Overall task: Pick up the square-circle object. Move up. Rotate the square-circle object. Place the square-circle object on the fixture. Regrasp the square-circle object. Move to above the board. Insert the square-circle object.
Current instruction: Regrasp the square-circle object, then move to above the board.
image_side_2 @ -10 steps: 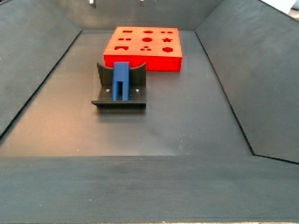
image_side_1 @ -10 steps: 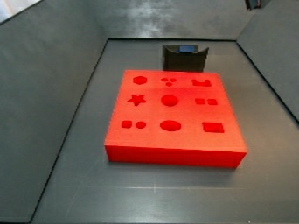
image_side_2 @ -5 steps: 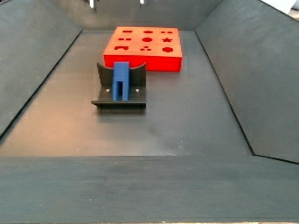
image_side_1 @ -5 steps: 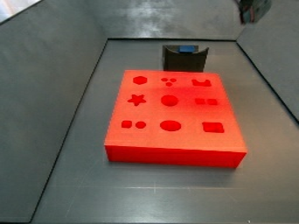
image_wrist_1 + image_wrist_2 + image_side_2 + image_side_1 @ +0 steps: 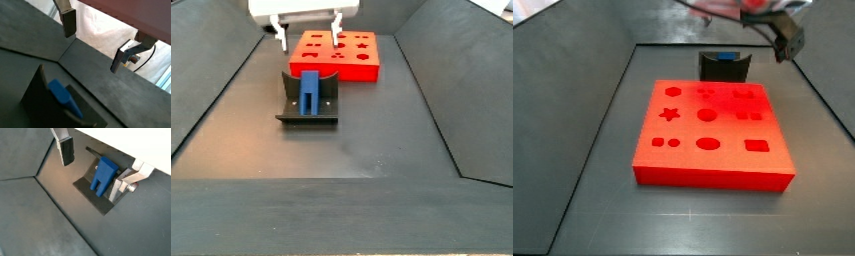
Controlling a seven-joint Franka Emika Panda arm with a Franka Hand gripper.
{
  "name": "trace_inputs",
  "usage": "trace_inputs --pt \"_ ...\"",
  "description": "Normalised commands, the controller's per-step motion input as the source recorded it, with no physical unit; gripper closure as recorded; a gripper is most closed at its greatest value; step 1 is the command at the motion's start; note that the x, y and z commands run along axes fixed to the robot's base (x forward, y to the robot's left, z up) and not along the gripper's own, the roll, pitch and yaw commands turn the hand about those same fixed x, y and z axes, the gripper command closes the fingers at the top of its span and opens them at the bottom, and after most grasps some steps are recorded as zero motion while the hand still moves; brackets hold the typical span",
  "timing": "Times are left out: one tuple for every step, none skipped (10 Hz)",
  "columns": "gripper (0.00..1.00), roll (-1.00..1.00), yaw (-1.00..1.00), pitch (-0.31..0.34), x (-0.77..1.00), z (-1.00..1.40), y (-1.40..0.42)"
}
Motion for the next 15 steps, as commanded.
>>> trace_inputs --pt "0.0 0.07 0.04 -0.123 0.1 -1.0 0.05" --pt "0.0 0.08 0.02 -0.118 0.1 -1.0 0.04" --pt "0.0 0.08 -0.02 -0.097 0.11 -0.98 0.03" --pt "0.0 0.08 -0.03 -0.085 0.11 -0.88 0.03" --pt "0.0 0.08 -0.04 -0.054 0.09 -0.67 0.01" --pt "0.0 0.08 -0.04 -0.036 0.08 -0.52 0.01" --pt "0.0 0.07 -0.04 -0.019 0.07 -0.33 0.01" --pt "0.0 0.07 -0.03 -0.008 0.07 -0.23 0.01" --pt "0.0 0.05 -0.02 0.012 0.01 -0.17 -0.01" --pt "0.0 0.05 -0.02 0.012 0.01 -0.17 -0.01" --pt "0.0 0.05 -0.01 0.012 0.01 -0.17 -0.01" --pt "0.0 0.05 -0.01 0.012 0.01 -0.17 -0.01" --pt "0.0 0.05 0.0 0.012 0.01 -0.17 -0.01" --pt "1.0 0.0 0.0 0.0 0.0 -0.33 0.0" --pt "1.0 0.17 0.14 0.258 -0.13 1.0 -0.12"
